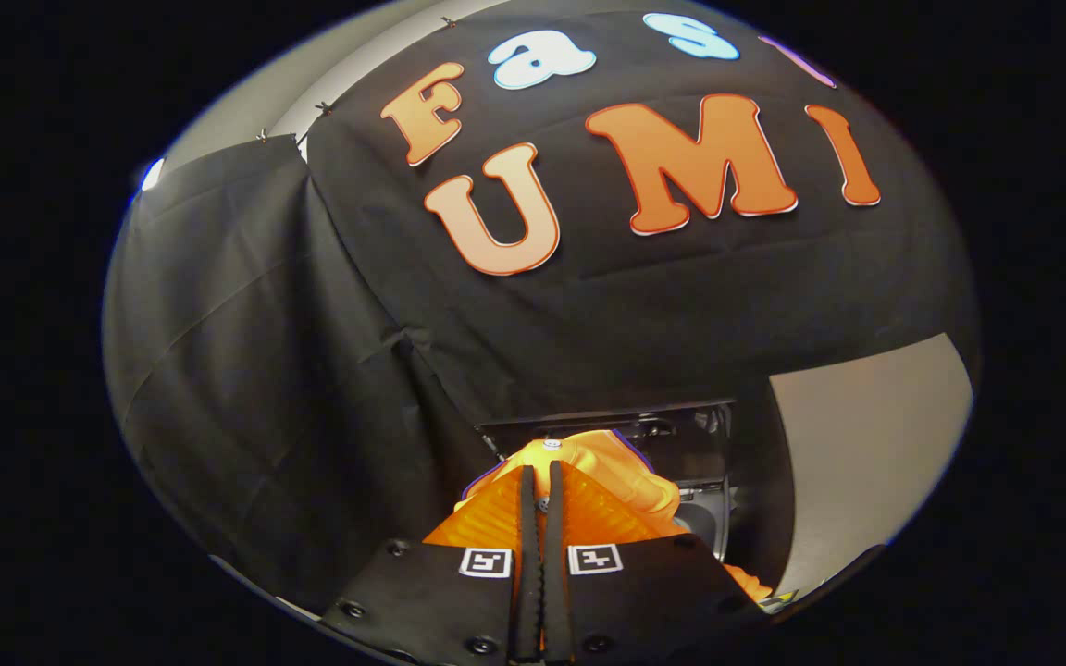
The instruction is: Put the clothes into the washing machine and then close the washing machine lid.
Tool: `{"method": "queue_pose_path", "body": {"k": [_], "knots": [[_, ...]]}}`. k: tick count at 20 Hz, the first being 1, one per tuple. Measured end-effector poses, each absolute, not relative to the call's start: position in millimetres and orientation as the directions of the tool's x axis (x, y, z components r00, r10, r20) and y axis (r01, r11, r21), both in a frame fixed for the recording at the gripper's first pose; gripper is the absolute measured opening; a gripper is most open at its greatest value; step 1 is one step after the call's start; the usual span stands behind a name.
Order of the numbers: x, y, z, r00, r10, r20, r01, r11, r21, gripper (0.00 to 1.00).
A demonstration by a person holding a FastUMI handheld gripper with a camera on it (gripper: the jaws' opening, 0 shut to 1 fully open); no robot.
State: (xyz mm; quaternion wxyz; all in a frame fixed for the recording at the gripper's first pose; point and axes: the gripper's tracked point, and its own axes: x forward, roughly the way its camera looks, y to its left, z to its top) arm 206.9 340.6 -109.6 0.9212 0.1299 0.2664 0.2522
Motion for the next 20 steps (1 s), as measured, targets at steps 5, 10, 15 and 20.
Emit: {"method": "queue_pose_path", "body": {"k": [5,10,15,20], "knots": [[220,367,-126,0.707,0.551,-0.444,-0.414,0.831,0.371,0.09],[231,385,-154,0.682,0.552,-0.479,-0.41,0.832,0.374,0.09],[238,391,-193,0.657,0.533,-0.533,-0.386,0.845,0.37,0.09],[245,386,-260,0.617,0.499,-0.609,-0.343,0.866,0.363,0.09]]}}
